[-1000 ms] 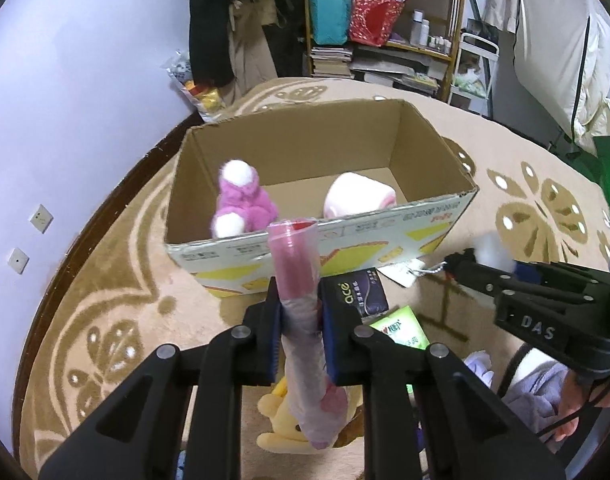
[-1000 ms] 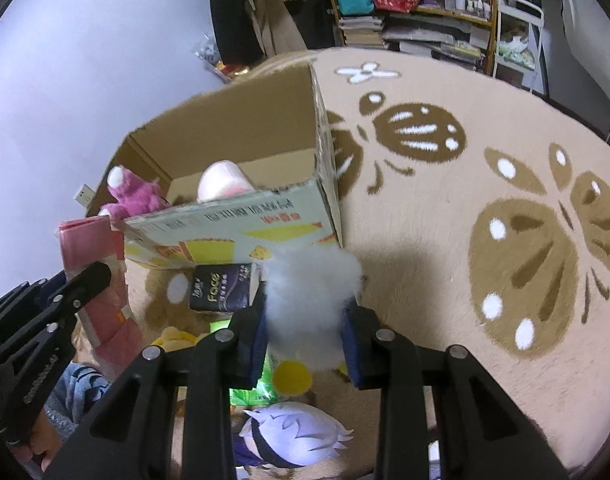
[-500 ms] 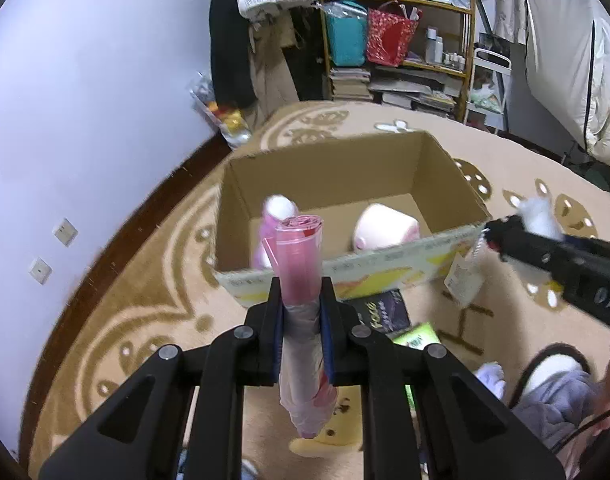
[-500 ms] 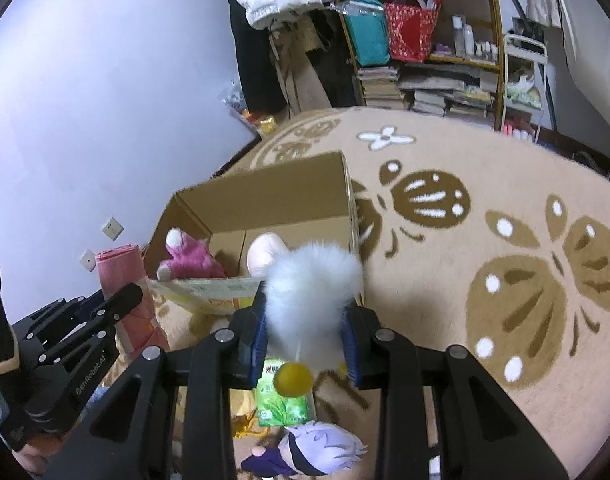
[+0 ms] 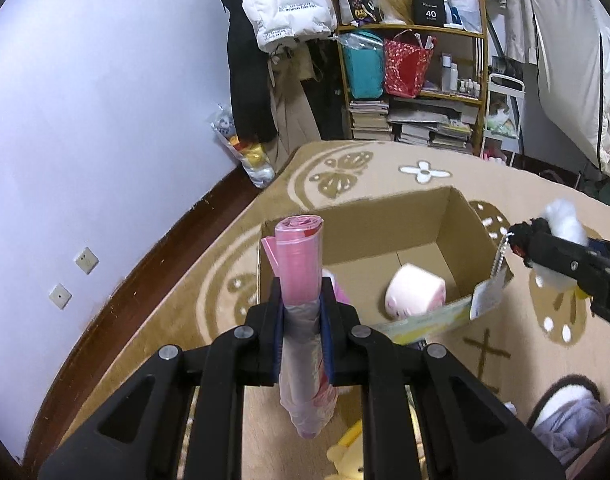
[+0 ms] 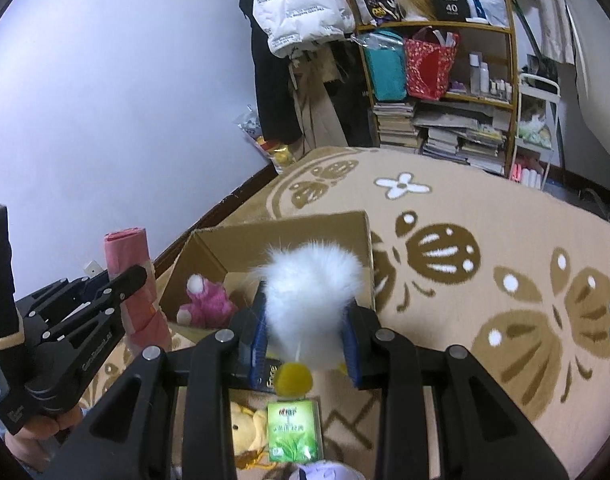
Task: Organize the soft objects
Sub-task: 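Lift both plushes and carry them over the open box, then open both tools to release the plushes into the box, then move both tools down toward the yellow bear and purple-haired doll plushes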
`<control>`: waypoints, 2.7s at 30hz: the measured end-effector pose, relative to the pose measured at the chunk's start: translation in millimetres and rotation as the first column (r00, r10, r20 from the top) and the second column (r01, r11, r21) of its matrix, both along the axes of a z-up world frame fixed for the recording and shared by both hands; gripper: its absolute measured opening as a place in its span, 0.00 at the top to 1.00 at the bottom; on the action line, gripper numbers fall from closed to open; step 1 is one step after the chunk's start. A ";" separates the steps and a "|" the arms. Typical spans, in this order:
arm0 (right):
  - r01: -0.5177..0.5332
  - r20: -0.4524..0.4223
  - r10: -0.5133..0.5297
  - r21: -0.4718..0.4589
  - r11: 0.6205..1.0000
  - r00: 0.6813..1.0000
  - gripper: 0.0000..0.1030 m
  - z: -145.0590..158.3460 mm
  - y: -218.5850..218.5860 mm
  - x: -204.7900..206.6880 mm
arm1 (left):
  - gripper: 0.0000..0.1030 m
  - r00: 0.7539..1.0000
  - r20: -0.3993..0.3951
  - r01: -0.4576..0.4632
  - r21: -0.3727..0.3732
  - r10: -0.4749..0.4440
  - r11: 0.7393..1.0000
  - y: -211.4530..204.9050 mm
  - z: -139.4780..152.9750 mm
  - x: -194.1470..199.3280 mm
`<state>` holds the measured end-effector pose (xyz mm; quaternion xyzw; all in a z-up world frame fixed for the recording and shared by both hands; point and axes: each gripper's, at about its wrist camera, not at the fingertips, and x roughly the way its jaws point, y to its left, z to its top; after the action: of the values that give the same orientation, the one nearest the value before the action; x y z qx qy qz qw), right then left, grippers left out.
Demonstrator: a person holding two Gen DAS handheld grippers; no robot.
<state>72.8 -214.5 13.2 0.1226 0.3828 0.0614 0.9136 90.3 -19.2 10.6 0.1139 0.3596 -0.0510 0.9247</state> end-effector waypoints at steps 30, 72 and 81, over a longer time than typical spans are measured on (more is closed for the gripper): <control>-0.053 -0.052 0.049 -0.070 0.996 0.997 0.65 -52.9 17.6 79.4 | 0.86 0.996 -0.093 -0.018 0.000 0.018 1.000 -9.7 -41.0 93.4; 0.039 -0.057 -0.043 -0.055 0.998 0.997 0.00 -23.9 -0.1 27.9 | 0.02 0.998 -0.027 -0.061 -0.054 0.060 0.997 17.5 -11.4 51.7; 0.056 -0.097 -0.062 -0.059 0.997 0.993 0.00 -21.1 -4.2 -4.2 | 0.01 0.998 -0.041 -0.054 -0.024 0.053 0.998 23.4 -4.3 21.2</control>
<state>68.6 -218.7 -7.9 0.1112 0.4253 0.0173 0.8980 111.5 4.1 6.3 0.0917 0.3803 -0.0331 0.9197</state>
